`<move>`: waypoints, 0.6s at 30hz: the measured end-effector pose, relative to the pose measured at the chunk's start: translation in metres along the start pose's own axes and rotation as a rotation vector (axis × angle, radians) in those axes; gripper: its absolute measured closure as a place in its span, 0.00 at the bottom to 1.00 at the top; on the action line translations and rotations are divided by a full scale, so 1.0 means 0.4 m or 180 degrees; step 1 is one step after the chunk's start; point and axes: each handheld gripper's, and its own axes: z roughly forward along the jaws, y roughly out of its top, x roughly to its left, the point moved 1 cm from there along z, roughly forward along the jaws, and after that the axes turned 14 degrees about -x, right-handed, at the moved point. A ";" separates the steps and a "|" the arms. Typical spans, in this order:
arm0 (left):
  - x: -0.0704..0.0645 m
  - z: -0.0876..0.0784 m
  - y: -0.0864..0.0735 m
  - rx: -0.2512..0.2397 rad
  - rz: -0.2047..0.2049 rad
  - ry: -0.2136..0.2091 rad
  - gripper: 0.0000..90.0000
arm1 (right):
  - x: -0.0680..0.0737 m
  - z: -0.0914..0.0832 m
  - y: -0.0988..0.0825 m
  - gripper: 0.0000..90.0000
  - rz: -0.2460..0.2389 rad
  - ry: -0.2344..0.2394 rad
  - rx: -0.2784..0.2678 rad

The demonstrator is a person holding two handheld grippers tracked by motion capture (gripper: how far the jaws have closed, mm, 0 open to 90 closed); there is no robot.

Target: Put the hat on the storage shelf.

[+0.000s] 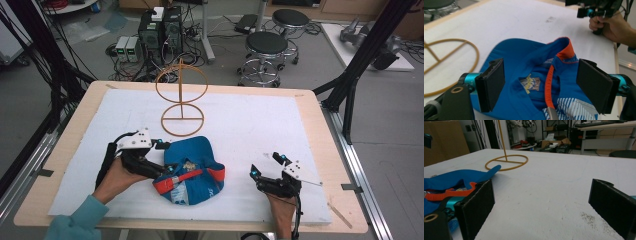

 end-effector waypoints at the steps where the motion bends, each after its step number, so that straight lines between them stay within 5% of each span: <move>1: -0.003 0.010 -0.004 0.0025 -0.0007 -0.0019 0.27 | 0.000 0.000 0.000 0.06 -0.0003 0.0004 0.0002; 12: -0.013 0.079 -0.058 0.0361 -0.0006 -0.0106 0.44 | -0.001 -0.001 0.000 0.06 0.0013 0.0007 -0.0009; 18: -0.018 0.108 -0.087 0.0682 -0.0016 -0.0074 0.48 | 0.000 -0.002 0.000 0.06 0.0033 0.0006 -0.0005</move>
